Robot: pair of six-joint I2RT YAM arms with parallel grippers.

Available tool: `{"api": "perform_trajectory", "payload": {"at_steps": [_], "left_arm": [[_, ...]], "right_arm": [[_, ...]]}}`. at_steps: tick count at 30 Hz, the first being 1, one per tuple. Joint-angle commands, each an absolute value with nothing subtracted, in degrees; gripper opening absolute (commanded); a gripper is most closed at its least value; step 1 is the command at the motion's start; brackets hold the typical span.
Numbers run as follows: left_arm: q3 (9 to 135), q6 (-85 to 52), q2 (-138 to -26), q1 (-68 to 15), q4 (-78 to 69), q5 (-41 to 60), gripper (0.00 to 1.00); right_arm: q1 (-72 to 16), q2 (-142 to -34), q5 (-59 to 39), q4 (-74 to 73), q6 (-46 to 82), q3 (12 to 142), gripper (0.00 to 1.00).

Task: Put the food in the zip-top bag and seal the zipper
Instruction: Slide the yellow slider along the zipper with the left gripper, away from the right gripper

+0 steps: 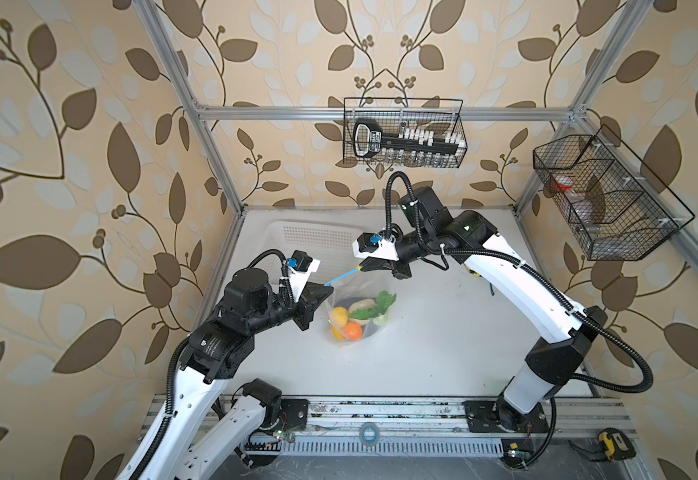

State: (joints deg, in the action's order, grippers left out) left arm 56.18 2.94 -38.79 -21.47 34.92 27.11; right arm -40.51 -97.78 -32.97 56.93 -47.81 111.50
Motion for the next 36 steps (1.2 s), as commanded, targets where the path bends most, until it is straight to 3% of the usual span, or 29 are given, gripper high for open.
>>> {"api": "perform_trajectory", "payload": {"at_steps": [1,36], "left_arm": [[56.08,2.42,-37.44,-21.97,34.18,24.4,0.0],[54.91,1.74,-36.19,-21.97,35.32,10.94,0.0]], "right_arm": [[-38.88,-96.06,-29.7,57.72,-48.52,110.44,0.03],[-36.85,-94.67,-29.35,55.73,-46.52,108.19,0.03]]}}
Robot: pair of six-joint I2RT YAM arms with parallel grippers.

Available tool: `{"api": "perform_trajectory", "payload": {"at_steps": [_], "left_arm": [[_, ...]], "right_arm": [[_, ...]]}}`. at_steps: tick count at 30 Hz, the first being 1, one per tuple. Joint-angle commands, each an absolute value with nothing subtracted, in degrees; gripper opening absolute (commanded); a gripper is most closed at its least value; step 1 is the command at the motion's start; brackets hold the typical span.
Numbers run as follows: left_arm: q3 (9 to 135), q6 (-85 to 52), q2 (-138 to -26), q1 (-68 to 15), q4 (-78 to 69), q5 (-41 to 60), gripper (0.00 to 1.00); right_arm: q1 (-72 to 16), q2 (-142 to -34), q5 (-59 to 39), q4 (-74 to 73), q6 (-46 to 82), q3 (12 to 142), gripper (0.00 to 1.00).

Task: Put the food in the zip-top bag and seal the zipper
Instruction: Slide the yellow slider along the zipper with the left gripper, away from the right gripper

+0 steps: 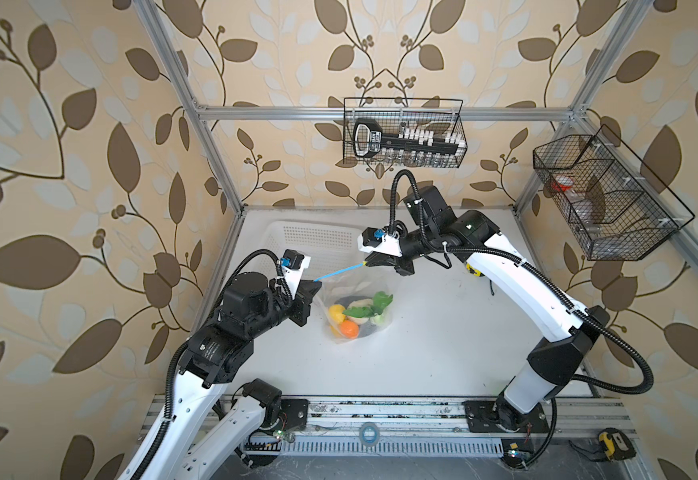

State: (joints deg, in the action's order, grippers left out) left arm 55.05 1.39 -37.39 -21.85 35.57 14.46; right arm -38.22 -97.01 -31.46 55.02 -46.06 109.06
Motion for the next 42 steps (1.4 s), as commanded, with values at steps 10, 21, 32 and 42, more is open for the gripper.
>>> {"api": "perform_trajectory", "payload": {"at_steps": [10,21,32,42], "left_arm": [[55.19,2.11,-35.69,-21.96,35.61,6.64,0.0],[55.46,2.66,-35.2,-21.96,36.39,0.76,0.0],[55.37,2.77,-35.33,-21.95,37.1,-2.3,0.0],[54.81,3.43,-35.46,-21.96,37.01,-2.93,0.0]], "right_arm": [[-36.74,-95.0,-28.99,55.41,-46.23,108.15,0.03],[-36.21,-94.4,-28.6,55.37,-46.14,107.93,0.03],[-35.27,-93.6,-28.74,54.78,-46.12,106.9,0.03],[-33.41,-92.02,-29.64,53.07,-45.45,104.7,0.04]]}}
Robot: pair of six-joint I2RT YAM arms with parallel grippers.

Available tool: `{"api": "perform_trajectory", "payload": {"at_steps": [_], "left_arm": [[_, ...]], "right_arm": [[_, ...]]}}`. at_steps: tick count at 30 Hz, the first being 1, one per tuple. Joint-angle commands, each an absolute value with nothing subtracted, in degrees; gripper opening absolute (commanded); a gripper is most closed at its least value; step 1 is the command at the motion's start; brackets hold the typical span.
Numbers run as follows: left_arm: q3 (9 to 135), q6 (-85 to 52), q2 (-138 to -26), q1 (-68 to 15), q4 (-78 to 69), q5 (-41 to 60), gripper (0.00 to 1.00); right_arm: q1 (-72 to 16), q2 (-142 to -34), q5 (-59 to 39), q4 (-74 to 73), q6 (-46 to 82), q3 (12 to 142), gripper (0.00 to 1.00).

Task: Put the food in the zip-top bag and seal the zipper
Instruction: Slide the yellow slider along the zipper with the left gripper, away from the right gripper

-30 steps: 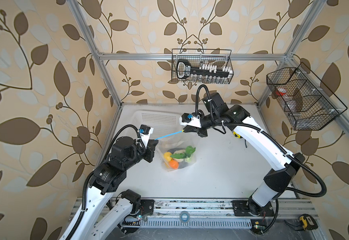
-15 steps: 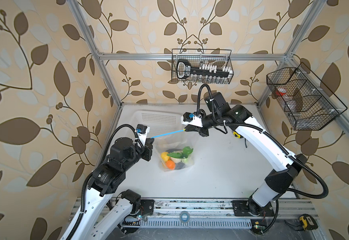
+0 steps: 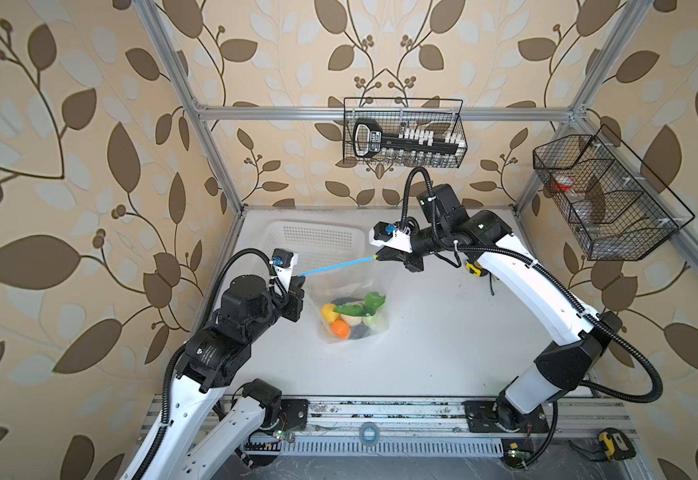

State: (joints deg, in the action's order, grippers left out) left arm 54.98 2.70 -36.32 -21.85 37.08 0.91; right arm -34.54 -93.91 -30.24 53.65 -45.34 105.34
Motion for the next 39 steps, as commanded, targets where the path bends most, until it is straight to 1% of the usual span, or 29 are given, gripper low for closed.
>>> {"api": "perform_trajectory", "payload": {"at_steps": [1,24,39], "left_arm": [[54.82,3.5,-35.42,-21.93,37.0,-2.88,0.0],[54.79,4.12,-35.16,-21.94,37.68,-4.77,0.0],[54.18,3.52,-36.89,-21.95,35.62,-3.07,0.0]], "right_arm": [[-33.39,-91.96,-29.7,52.99,-45.46,104.47,0.04],[-29.01,-89.96,-29.77,51.64,-45.09,100.99,0.04],[-25.75,-87.64,-31.34,49.98,-44.9,97.66,0.05]]}}
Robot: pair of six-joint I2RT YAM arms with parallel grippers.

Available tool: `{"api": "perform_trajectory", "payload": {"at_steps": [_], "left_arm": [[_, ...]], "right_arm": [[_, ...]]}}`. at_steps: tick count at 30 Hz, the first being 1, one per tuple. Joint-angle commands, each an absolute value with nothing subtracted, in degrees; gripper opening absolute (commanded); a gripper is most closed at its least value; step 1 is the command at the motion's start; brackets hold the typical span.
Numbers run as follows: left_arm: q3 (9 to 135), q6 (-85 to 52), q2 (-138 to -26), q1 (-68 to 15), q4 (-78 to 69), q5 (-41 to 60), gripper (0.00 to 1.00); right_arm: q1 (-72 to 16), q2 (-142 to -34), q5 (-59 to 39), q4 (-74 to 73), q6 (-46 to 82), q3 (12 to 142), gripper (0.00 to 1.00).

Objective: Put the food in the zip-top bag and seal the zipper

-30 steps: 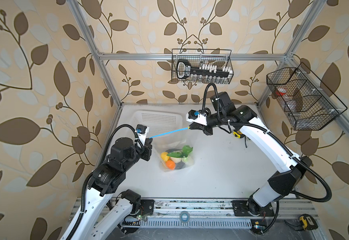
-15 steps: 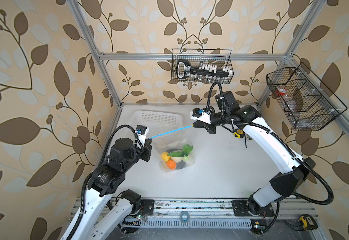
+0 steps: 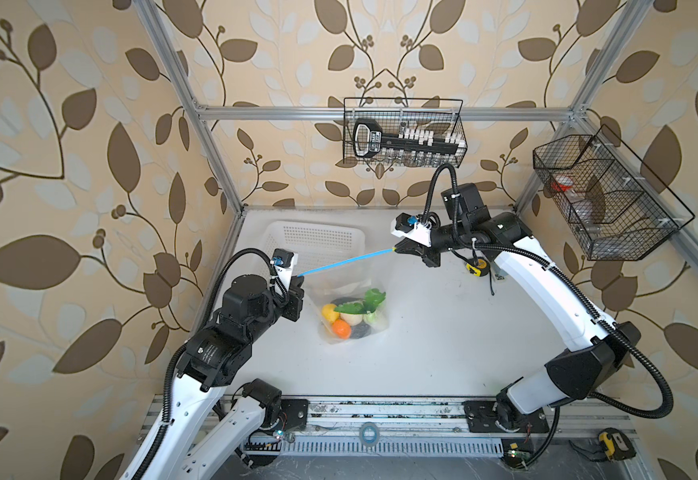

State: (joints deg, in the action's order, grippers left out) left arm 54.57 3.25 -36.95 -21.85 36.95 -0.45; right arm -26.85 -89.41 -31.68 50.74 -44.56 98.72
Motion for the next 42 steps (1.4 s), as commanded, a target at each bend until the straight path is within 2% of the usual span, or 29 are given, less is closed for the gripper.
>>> {"api": "perform_trajectory", "payload": {"at_steps": [1,3,6,8,13,18,23,28,30,38,40,42], "left_arm": [[54.32,3.43,-37.12,-21.97,35.49,-2.49,0.0],[54.79,3.27,-37.65,-21.98,35.19,-1.24,0.0],[55.45,3.08,-38.21,-21.96,34.25,2.1,0.0],[55.78,2.99,-38.62,-21.97,33.26,5.29,0.0],[57.3,2.91,-39.39,-21.97,32.9,10.77,0.0],[57.85,2.72,-39.02,-21.97,32.86,11.69,0.0],[58.01,2.99,-38.37,-21.95,33.05,12.04,0.0],[57.96,3.16,-38.08,-21.97,33.09,12.11,0.0],[58.0,3.14,-38.15,-21.96,33.05,12.24,0.0],[58.46,2.65,-37.53,-21.97,33.32,12.74,0.0],[58.88,2.27,-37.27,-21.97,33.55,12.85,0.16],[59.52,2.07,-36.71,-21.97,33.86,13.01,0.43]], "right_arm": [[-25.75,-87.58,-31.54,49.77,-44.91,97.56,0.06],[-26.36,-87.65,-31.48,49.4,-44.69,97.48,0.1],[-28.75,-87.84,-31.08,49.58,-44.74,98.22,0.39],[-31.14,-87.98,-30.28,49.51,-44.73,98.76,0.48],[-36.88,-91.42,-27.61,50.09,-44.49,102.95,0.57],[-40.23,-98.8,-25.57,55.08,-44.27,111.5,0.58],[-41.78,-100.98,-23.75,56.11,-44.33,113.03,0.53],[-41.92,-102.35,-23.13,57.54,-43.8,115.54,0.26],[-42.17,-102.25,-22.87,57.58,-43.71,115.79,0.18],[-42.79,-100.11,-21.3,57.56,-42.64,114.92,0.0],[-43.19,-99.07,-20.34,57.29,-41.81,114.48,0.0],[-43.68,-97.8,-19.18,57.55,-40.73,114.22,0.0]]}}
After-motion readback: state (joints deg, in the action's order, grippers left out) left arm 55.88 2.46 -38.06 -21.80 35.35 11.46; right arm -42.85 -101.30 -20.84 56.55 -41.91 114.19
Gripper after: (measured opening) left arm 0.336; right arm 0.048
